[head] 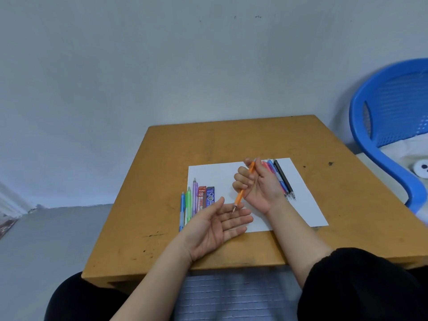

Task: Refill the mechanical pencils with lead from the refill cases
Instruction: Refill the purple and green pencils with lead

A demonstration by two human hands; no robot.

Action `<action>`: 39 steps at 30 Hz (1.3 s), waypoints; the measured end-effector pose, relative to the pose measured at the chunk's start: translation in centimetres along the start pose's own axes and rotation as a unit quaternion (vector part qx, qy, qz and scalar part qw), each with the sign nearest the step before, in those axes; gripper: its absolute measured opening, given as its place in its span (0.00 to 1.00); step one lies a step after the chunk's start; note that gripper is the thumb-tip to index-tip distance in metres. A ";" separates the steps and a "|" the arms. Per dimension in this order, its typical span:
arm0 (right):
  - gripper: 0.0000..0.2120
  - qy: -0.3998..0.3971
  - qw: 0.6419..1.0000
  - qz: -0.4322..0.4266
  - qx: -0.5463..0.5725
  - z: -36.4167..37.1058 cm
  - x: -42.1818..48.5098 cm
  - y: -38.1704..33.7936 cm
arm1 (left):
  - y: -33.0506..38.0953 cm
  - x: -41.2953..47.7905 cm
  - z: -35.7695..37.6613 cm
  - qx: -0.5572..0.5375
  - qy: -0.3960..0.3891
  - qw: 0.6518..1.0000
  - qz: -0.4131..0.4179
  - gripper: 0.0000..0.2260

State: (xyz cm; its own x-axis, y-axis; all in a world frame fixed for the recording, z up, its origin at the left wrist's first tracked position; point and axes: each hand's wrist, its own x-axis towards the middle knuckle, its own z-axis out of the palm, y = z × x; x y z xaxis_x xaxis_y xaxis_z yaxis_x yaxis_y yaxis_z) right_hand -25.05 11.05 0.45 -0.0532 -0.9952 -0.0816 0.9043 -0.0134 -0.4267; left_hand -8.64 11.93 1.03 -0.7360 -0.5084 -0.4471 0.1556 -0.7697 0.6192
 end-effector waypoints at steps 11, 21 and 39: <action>0.17 -0.050 0.988 0.015 -0.143 0.2 -0.7 -0.2 | -0.1 -0.4 0.9 0.112 0.111 0.980 0.121 0.09; 0.13 -0.049 0.941 -0.028 -0.334 0.7 -1.5 0.3 | 1.7 -0.9 1.4 0.254 0.171 0.921 0.241 0.08; 0.15 0.225 0.659 -0.277 -0.662 -0.6 -0.3 1.0 | 4.4 -1.1 -7.8 0.606 0.373 0.573 0.407 0.13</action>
State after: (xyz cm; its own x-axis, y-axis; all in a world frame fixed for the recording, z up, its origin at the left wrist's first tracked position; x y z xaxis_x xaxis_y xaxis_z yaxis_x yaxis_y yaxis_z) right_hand -24.36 11.38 -0.51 -0.6094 -0.7399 0.2848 -0.4529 0.0300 -0.8910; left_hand -2.04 6.06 -0.78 -0.1884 -0.8795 0.4370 -0.6561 0.4438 0.6104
